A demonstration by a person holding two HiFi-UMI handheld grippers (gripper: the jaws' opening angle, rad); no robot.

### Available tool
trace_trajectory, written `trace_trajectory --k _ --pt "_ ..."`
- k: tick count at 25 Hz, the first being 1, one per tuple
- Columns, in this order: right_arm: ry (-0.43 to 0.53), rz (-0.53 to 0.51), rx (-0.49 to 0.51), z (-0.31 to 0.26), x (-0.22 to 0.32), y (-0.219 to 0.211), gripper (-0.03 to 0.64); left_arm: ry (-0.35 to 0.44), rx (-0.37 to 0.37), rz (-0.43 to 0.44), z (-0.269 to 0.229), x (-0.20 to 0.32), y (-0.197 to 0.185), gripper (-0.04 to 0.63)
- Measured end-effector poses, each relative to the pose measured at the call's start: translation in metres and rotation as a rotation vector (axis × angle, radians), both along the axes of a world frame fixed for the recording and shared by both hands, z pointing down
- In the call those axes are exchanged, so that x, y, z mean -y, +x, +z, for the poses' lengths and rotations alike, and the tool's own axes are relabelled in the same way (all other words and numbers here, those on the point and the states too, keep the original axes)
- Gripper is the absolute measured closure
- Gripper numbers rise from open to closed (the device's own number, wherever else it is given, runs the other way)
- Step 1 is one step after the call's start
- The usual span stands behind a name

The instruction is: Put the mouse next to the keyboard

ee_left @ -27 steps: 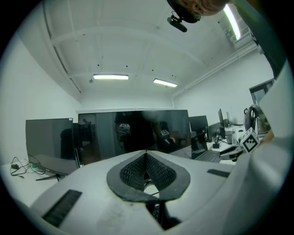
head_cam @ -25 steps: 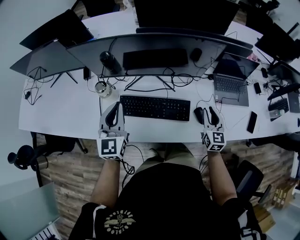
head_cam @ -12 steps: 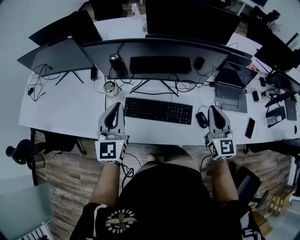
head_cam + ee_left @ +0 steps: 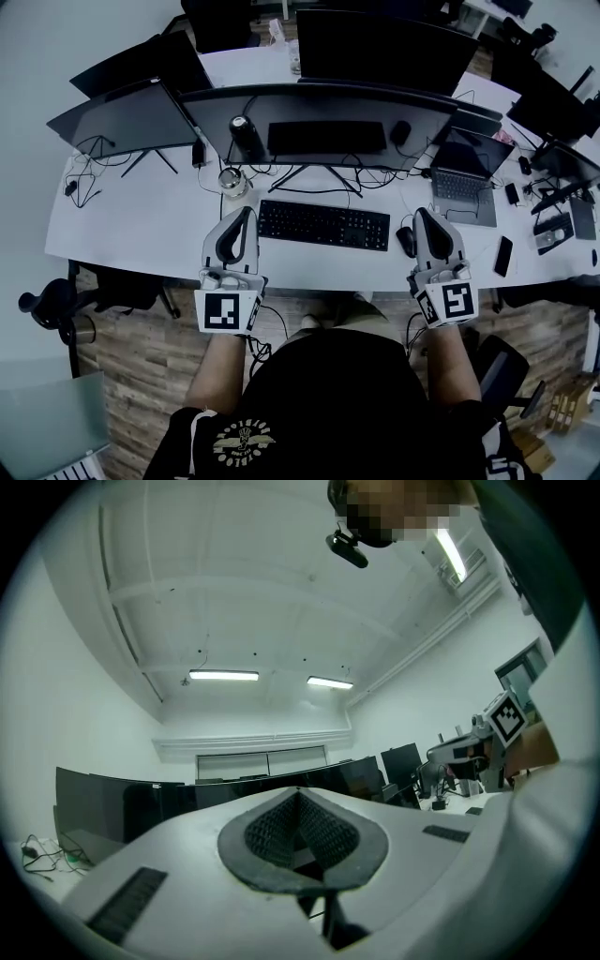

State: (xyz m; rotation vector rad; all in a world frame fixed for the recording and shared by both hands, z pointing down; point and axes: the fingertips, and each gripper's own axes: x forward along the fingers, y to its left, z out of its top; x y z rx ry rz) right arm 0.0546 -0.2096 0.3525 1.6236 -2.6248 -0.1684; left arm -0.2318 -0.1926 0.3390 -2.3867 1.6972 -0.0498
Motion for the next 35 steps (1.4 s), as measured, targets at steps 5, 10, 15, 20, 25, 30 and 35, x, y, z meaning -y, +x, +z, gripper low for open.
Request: trace_trajectory --k 5,10,15,20,25,30,35 --pt "0.006 0.007 0.011 -0.003 -0.010 -0.002 0.615 0.003 0.030 0.029 -0.003 -0.008 0.007 0.594" --pt "0.007 0.012 0.006 -0.006 -0.020 -0.001 0.615 0.006 0.033 0.072 -0.008 -0.016 0.018 0.594" --pt "0.005 0.017 -0.005 -0.006 -0.028 0.002 0.616 0.040 0.005 0.103 -0.013 -0.019 0.025 0.594" --pt "-0.004 0.021 -0.012 -0.004 -0.033 0.004 0.617 0.010 -0.004 0.113 -0.008 -0.023 0.025 0.594" --pt "-0.011 0.025 -0.017 -0.003 -0.034 0.007 0.616 0.019 -0.009 0.134 -0.009 -0.026 0.028 0.594" --pt "-0.020 0.030 -0.020 0.002 -0.033 0.008 0.616 0.003 -0.013 0.133 -0.003 -0.023 0.027 0.594" --pt "-0.029 0.034 -0.019 0.005 -0.033 0.010 0.617 -0.011 -0.019 0.128 0.001 -0.021 0.028 0.594"
